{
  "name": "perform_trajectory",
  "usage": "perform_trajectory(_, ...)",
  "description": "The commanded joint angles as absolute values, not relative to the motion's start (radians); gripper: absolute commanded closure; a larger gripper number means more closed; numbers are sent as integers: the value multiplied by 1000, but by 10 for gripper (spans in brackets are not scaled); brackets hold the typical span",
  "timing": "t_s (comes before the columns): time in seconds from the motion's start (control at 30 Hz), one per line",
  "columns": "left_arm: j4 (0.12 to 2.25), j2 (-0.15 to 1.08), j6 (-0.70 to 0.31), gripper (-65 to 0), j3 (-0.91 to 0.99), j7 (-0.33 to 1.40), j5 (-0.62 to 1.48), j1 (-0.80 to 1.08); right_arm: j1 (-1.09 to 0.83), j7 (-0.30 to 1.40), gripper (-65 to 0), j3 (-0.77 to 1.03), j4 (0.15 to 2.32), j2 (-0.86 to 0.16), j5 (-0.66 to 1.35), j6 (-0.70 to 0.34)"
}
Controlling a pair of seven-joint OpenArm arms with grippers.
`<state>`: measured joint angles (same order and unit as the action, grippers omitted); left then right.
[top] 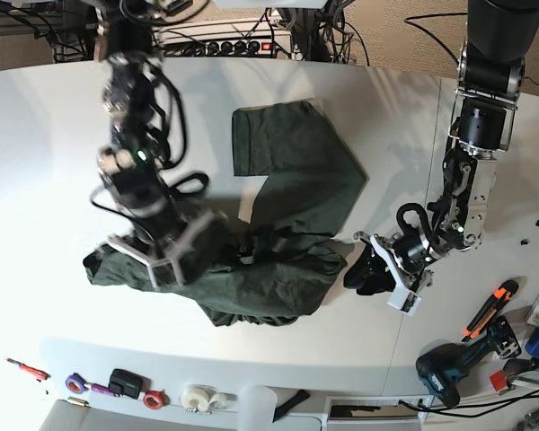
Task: Layout the t-shirt on the table in an organized manner, then fold the t-shirt properly
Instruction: 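Release and regrasp the bunched fabric with the right gripper, then drag the bunched fabric outward with the right gripper to spread it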
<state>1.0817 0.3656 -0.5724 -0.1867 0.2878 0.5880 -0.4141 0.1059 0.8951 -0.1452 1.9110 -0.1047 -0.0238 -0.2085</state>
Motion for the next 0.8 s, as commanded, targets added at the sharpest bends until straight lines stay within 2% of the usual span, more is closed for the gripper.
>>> perform_trajectory(0.0, 1098, 368, -577, -200, -180, 262, 606, -446, 150, 858, -4, -142, 1887, -95, -34, -200)
perform_trajectory(0.13, 1098, 369, -577, -200, -180, 262, 605, -446, 255, 838, -4, -142, 1697, -51, -34, -200)
perform_trajectory(0.3, 1098, 368, -577, -200, -180, 262, 605, -446, 371, 811, -14, -142, 1468, -44, -39, -196)
perform_trajectory(0.33, 1098, 368, -577, -200, -180, 262, 606, -446, 391, 810, -42, -142, 1430, -44, -39, -198)
perform_trajectory(0.43, 1098, 368, -577, -200, -180, 262, 606, -446, 441, 818, -223, -142, 1347, -44, -38, -198)
perform_trajectory(0.47, 1098, 368, -577, -200, -180, 262, 606, -446, 452, 818, -262, -142, 1332, -44, -38, -197)
perform_trajectory(0.57, 1098, 368, -577, -200, -180, 262, 605, -446, 467, 839, -266, -142, 1336, -44, -61, -189)
perform_trajectory(0.77, 1098, 369, -577, -200, -180, 262, 605, -446, 435, 1044, -264, -142, 1475, -45, -102, -191)
